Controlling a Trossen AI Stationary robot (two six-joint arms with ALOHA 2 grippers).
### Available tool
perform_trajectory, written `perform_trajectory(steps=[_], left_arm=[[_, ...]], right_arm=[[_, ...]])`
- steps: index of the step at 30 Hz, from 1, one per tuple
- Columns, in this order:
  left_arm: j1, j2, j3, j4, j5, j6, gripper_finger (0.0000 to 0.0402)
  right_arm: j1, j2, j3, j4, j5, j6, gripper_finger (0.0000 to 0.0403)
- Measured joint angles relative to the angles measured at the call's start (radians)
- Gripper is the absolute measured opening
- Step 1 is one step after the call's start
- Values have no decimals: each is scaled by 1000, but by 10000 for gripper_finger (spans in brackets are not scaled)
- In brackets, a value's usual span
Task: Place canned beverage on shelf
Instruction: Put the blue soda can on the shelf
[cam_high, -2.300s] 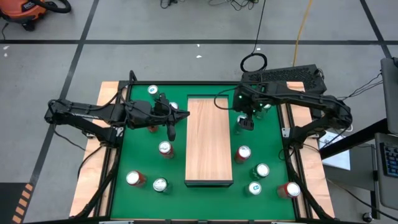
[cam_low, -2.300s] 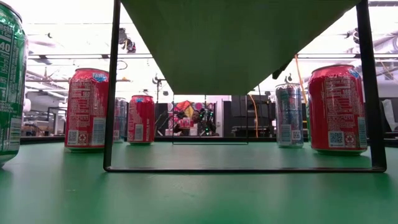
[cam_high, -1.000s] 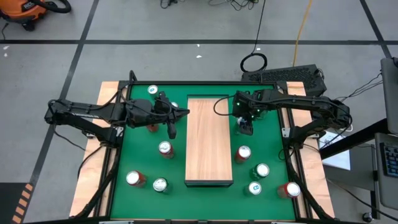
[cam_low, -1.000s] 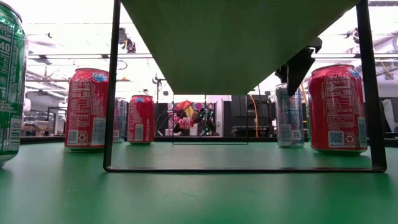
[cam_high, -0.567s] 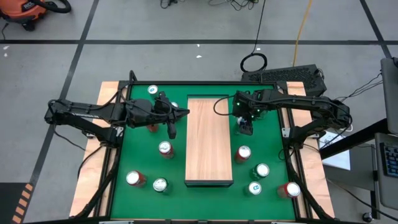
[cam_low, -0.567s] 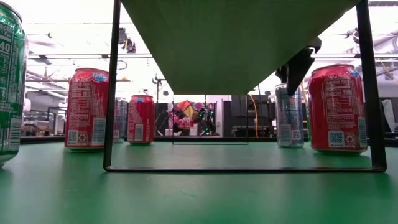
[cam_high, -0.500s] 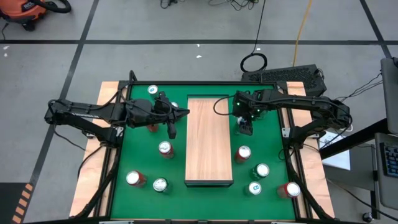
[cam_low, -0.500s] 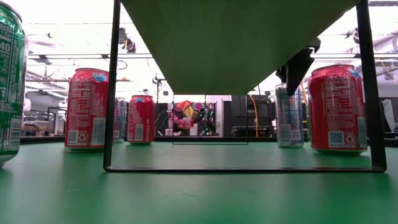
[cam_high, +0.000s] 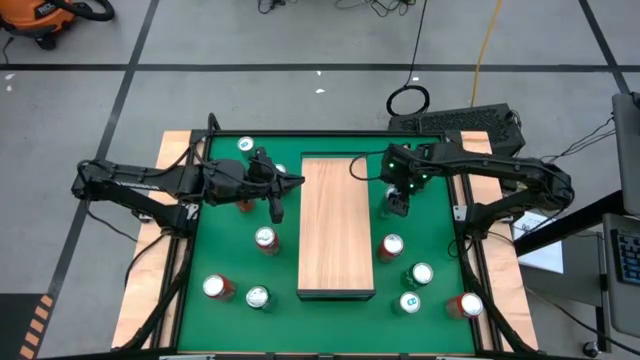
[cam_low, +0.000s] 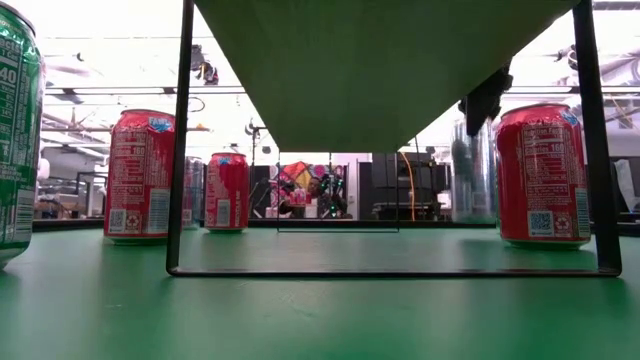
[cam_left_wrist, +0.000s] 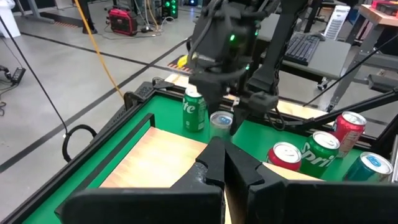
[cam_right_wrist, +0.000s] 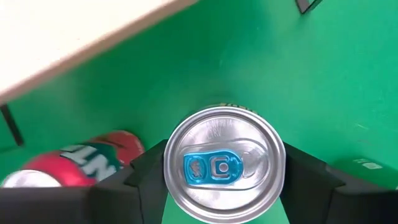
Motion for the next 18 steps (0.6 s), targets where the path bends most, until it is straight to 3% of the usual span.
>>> perform_trajectory(steps=[10,18], left_arm=[[0,0,0,10,-43,0,0],[0,14,0,100,-80,5,0]], right_arm=[[0,-147,29,-31,-76,230,225],[0,-225,125,-85,-99,266,228]])
